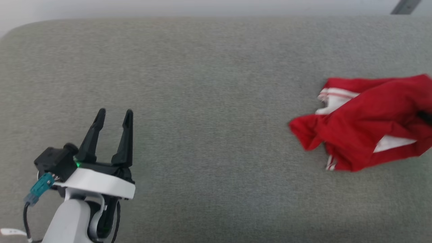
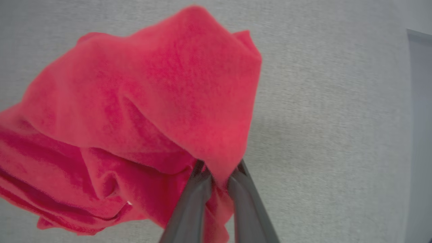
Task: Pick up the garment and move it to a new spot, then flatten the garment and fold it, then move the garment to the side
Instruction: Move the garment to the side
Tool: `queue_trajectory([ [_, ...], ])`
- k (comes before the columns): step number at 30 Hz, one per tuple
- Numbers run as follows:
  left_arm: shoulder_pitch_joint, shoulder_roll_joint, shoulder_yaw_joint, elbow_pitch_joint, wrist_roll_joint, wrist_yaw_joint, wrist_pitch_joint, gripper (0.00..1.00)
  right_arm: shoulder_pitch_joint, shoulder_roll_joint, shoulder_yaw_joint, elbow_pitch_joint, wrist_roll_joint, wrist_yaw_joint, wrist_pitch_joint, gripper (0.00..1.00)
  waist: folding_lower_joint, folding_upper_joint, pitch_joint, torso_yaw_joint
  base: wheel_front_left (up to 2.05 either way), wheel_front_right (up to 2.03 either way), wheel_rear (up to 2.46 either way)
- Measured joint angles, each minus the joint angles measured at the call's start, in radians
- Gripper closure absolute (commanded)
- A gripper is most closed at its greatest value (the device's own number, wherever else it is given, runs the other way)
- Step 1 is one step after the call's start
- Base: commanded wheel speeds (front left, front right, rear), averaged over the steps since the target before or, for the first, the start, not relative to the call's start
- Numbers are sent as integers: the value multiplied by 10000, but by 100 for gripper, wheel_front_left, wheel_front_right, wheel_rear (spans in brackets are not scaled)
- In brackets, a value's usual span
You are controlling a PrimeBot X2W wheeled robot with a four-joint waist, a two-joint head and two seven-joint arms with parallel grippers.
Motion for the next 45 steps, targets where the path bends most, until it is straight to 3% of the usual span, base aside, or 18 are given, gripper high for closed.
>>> queue_trajectory([
  [15,-1479,430,-1434,-205,-15,0,-2,0,-1593,-777,-587,1695,-1639,0,-1787,100,0,0,888,-1023,0,0,0],
  [26,-2296,644,-2188,-232,-130,0,0,0,-2803,-1208,-644,3329,-3315,0,-2957,100,0,0,1509,-1330,0,0,0],
  [32,-2617,721,-2518,-286,-144,0,0,0,-3326,-1237,-1011,4105,-4314,0,-3440,100,0,0,1778,-1369,0,0,0],
  [41,-2845,761,-2675,-288,-161,0,0,0,-3814,-550,-1705,5547,-5814,0,-4155,100,0,0,2048,-1383,0,0,0],
  [42,-2858,763,-2675,-284,-165,0,-2,0,-3848,-474,-1793,5664,-5935,0,-4197,91,0,0,2060,-1369,0,0,0],
  [44,-2884,769,-2673,-272,-180,0,0,0,-3938,-341,-2019,5848,-6149,0,-4403,53,0,-1,2079,-1336,0,0,0],
  [45,-2901,775,-2667,-265,-192,0,-2,0,-3995,-309,-2105,5933,-6284,0,-4462,10,0,0,2084,-1319,0,0,0],
])
